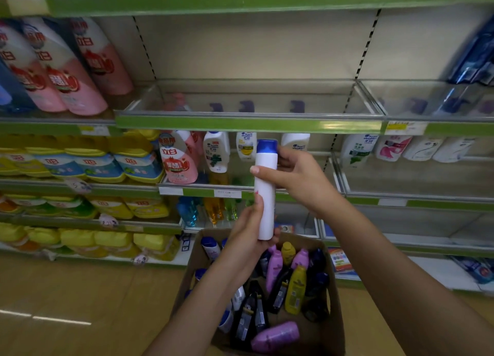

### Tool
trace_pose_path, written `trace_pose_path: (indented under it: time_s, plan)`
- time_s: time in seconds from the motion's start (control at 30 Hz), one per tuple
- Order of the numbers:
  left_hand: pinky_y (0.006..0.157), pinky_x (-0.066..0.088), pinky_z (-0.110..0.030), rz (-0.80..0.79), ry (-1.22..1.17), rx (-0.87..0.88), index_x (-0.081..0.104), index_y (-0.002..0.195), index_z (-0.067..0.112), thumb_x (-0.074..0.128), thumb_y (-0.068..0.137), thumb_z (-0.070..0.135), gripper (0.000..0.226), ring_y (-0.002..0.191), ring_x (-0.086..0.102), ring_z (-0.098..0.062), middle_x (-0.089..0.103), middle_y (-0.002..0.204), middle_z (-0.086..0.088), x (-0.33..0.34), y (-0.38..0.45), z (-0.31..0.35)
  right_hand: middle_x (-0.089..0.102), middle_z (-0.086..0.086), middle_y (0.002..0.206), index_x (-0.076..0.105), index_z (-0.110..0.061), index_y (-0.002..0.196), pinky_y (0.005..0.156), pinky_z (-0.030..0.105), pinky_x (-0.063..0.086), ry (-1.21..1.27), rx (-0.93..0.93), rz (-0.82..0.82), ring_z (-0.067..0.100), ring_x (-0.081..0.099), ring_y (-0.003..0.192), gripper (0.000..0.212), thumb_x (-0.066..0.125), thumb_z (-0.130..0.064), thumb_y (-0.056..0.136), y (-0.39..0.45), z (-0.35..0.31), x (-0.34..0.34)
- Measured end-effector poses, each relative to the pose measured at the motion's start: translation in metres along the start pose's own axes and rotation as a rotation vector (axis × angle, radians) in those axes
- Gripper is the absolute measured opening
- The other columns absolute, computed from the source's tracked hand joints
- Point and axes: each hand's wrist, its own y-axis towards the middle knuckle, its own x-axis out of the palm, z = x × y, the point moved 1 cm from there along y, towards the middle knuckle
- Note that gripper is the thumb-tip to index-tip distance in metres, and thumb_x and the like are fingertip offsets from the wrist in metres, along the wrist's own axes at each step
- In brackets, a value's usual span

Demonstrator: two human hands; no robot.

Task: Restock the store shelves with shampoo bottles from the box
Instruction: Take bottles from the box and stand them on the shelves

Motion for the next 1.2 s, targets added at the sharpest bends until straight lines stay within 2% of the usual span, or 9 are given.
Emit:
trace_pose_path:
  time_s: [0.1, 0.2, 0.27, 0.4, 0.5, 0.67, 0.77, 0.97, 1.2]
  plan:
    - [0.056, 0.050, -0.026, -0.099, -0.089, -0.078, 0.056, 0.120, 0.011, 0.057, 0.078, 0.047, 0.055, 0.076, 0.060, -0.019, 0.060, 0.104, -0.014, -0.010, 0.000, 0.007, 0.073, 0.005, 0.100, 0.066, -0.011, 0.108, 0.081, 0.029, 0.058, 0.056, 0.003, -0.017, 0.015, 0.070, 0.091, 0.028, 0.074, -0.016, 0.082, 0.001, -0.003, -0.005]
    - [0.053, 0.053, -0.025, -0.136, -0.154, -0.059, 0.057, 0.118, 0.004, 0.058, 0.078, 0.034, 0.050, 0.076, 0.067, -0.022, 0.066, 0.101, -0.015, -0.019, -0.001, 0.013, 0.072, 0.014, 0.107, 0.064, -0.004, 0.114, 0.085, 0.037, 0.058, 0.135, 0.017, -0.061, 0.026, 0.069, 0.098, 0.034, 0.071, -0.016, 0.083, 0.002, -0.006, -0.010]
    - [0.054, 0.054, -0.026, -0.112, -0.121, -0.002, 0.058, 0.117, 0.004, 0.060, 0.076, 0.031, 0.049, 0.076, 0.069, -0.021, 0.069, 0.097, -0.012, -0.018, -0.001, 0.017, 0.071, 0.016, 0.110, 0.063, -0.003, 0.115, 0.086, 0.036, 0.058, 0.186, 0.027, -0.090, 0.027, 0.069, 0.099, 0.036, 0.069, -0.015, 0.083, 0.004, -0.009, -0.012]
    - [0.065, 0.060, -0.036, -0.034, -0.046, 0.117, 0.056, 0.116, 0.003, 0.064, 0.074, 0.028, 0.049, 0.088, 0.067, -0.024, 0.067, 0.107, -0.014, -0.010, -0.003, 0.020, 0.074, 0.006, 0.101, 0.066, -0.010, 0.109, 0.082, 0.031, 0.058, 0.236, 0.014, -0.102, 0.019, 0.071, 0.092, 0.020, 0.062, -0.009, 0.088, 0.009, -0.012, -0.014]
    - [0.068, 0.060, -0.042, 0.071, -0.006, 0.193, 0.054, 0.108, 0.004, 0.070, 0.069, 0.026, 0.047, 0.084, 0.069, -0.021, 0.069, 0.102, -0.008, -0.004, -0.005, 0.021, 0.075, 0.001, 0.102, 0.065, -0.015, 0.111, 0.077, 0.028, 0.058, 0.226, 0.010, -0.086, 0.016, 0.072, 0.093, 0.022, 0.062, -0.010, 0.090, 0.010, -0.010, -0.011]
    - [0.077, 0.057, -0.051, 0.183, 0.101, 0.247, 0.053, 0.104, 0.008, 0.077, 0.063, 0.033, 0.054, 0.092, 0.070, -0.023, 0.070, 0.104, -0.006, -0.001, -0.006, 0.021, 0.074, 0.002, 0.105, 0.062, -0.012, 0.114, 0.071, 0.027, 0.058, 0.235, 0.014, -0.041, 0.016, 0.072, 0.092, 0.023, 0.062, -0.012, 0.091, 0.011, -0.008, -0.006]
    - [0.076, 0.058, -0.046, 0.149, 0.077, 0.234, 0.055, 0.108, 0.008, 0.075, 0.068, 0.031, 0.050, 0.093, 0.070, -0.023, 0.070, 0.104, -0.006, 0.000, -0.008, 0.022, 0.074, 0.003, 0.105, 0.062, -0.012, 0.113, 0.072, 0.028, 0.059, 0.230, 0.010, -0.024, 0.017, 0.072, 0.092, 0.022, 0.062, -0.013, 0.091, 0.013, -0.011, -0.006]
    - [0.080, 0.058, -0.036, 0.097, 0.130, 0.238, 0.058, 0.108, 0.010, 0.061, 0.086, 0.022, 0.026, 0.095, 0.070, -0.020, 0.073, 0.096, -0.004, -0.011, -0.012, 0.029, 0.074, 0.007, 0.105, 0.063, -0.007, 0.114, 0.071, 0.028, 0.058, 0.209, 0.020, -0.041, 0.019, 0.072, 0.091, 0.025, 0.063, -0.012, 0.090, 0.019, -0.017, -0.012]
    - [0.082, 0.056, -0.038, 0.128, 0.214, 0.286, 0.060, 0.102, 0.010, 0.061, 0.088, 0.014, 0.015, 0.093, 0.070, -0.020, 0.074, 0.094, -0.004, -0.014, -0.015, 0.033, 0.073, 0.004, 0.107, 0.061, -0.012, 0.118, 0.075, 0.025, 0.057, 0.227, 0.049, -0.145, 0.014, 0.070, 0.094, 0.026, 0.059, -0.016, 0.093, 0.021, -0.021, -0.011]
